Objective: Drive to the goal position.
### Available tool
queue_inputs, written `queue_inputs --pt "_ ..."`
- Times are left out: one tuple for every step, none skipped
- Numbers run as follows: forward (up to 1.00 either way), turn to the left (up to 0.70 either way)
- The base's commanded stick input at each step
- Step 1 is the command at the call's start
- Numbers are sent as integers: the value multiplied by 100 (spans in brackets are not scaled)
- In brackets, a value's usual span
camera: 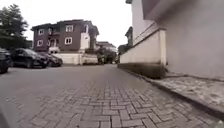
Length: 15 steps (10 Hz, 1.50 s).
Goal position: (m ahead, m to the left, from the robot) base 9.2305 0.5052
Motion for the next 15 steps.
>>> queue_inputs --pt "70 0" --pt "70 0" --pt "70 0" --pt "70 0" --pt "70 0" --pt "70 0" --pt "70 0" --pt "70 0" --pt "70 0" --pt "70 0" --pt "70 0" --pt "70 0" --pt "70 0" --pt "70 0" --pt "70 0"
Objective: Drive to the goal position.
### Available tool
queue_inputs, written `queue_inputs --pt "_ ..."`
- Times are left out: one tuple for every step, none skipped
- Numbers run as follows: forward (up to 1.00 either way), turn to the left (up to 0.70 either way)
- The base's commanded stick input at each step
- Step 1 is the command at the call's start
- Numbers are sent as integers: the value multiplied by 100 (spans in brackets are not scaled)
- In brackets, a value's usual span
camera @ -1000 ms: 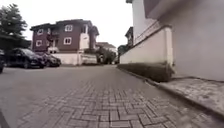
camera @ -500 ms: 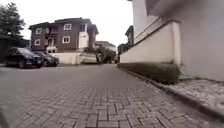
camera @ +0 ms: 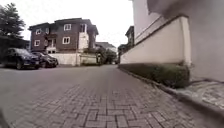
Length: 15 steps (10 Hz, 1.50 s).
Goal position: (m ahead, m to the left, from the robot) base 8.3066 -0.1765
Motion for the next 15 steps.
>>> queue_inputs --pt "70 0" --pt "70 0" --pt "70 0" --pt "70 0" --pt "70 0" --pt "70 0" --pt "70 0" --pt "70 0" --pt "70 0" --pt "70 0" --pt "70 0" --pt "70 0" --pt "70 0" --pt "70 0" --pt "70 0"
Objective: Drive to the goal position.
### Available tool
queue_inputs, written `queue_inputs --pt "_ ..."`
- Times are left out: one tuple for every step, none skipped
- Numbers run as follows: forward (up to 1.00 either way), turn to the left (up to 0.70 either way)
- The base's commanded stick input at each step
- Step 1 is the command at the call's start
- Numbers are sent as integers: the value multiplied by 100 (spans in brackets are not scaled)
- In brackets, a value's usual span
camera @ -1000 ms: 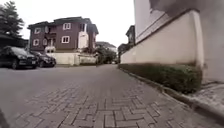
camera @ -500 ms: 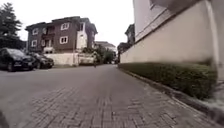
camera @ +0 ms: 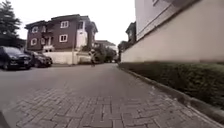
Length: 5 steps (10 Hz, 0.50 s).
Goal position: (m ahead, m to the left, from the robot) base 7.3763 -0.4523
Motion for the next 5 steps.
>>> queue_inputs --pt "70 0" --pt "70 0" --pt "70 0" --pt "70 0" --pt "64 0"
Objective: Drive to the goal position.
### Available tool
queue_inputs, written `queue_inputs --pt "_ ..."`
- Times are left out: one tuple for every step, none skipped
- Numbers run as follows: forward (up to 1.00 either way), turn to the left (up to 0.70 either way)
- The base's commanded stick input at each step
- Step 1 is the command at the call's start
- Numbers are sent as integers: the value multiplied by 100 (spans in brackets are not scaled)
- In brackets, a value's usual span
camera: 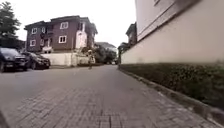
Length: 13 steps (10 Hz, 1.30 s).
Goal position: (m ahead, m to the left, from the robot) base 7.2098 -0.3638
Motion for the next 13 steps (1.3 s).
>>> queue_inputs --pt "52 0" --pt "40 0" --pt "23 0" --pt "0 0" --pt "0 0" --pt "0 0" --pt "0 0" --pt "0 0" --pt "0 0" --pt "0 0" --pt "0 0" --pt "0 0" --pt "12 0"
